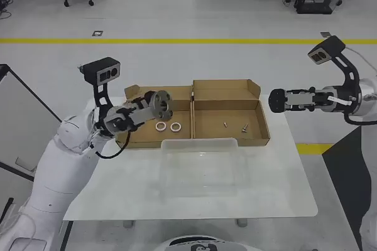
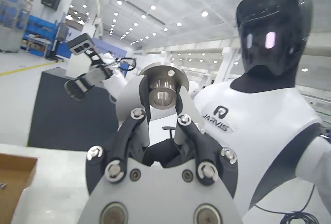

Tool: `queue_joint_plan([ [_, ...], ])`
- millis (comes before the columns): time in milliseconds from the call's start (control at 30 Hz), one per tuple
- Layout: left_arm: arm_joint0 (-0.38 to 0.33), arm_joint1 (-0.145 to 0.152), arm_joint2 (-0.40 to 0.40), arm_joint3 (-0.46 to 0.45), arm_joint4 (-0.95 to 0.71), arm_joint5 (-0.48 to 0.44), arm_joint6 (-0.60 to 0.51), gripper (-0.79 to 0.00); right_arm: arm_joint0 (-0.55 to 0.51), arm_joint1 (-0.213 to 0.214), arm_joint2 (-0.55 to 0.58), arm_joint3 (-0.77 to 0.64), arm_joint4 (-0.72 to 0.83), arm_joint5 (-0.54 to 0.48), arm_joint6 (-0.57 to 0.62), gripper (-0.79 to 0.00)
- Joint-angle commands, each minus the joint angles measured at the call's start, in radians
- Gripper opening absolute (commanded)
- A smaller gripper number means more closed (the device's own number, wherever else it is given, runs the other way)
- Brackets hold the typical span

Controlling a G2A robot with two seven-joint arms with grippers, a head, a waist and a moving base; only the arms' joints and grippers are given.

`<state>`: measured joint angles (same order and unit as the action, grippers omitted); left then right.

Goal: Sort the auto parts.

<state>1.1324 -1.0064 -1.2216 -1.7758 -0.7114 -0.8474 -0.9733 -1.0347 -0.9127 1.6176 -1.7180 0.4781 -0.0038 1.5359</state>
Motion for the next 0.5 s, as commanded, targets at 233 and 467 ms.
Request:
queue_joint_plan([
  [233,0.000,-0.003,0.037,-0.096,-0.297,-0.021,0.021,-0.785,0.000,0.000,0.000,0.000,0.000,0.000,0.000,0.000],
  [467,0.015,-0.031,-0.038,-0.136,-0.534,0.082,-0.082,-0.785,0.000,0.000,0.000,0.000,0.000,0.000,0.000,0.000],
])
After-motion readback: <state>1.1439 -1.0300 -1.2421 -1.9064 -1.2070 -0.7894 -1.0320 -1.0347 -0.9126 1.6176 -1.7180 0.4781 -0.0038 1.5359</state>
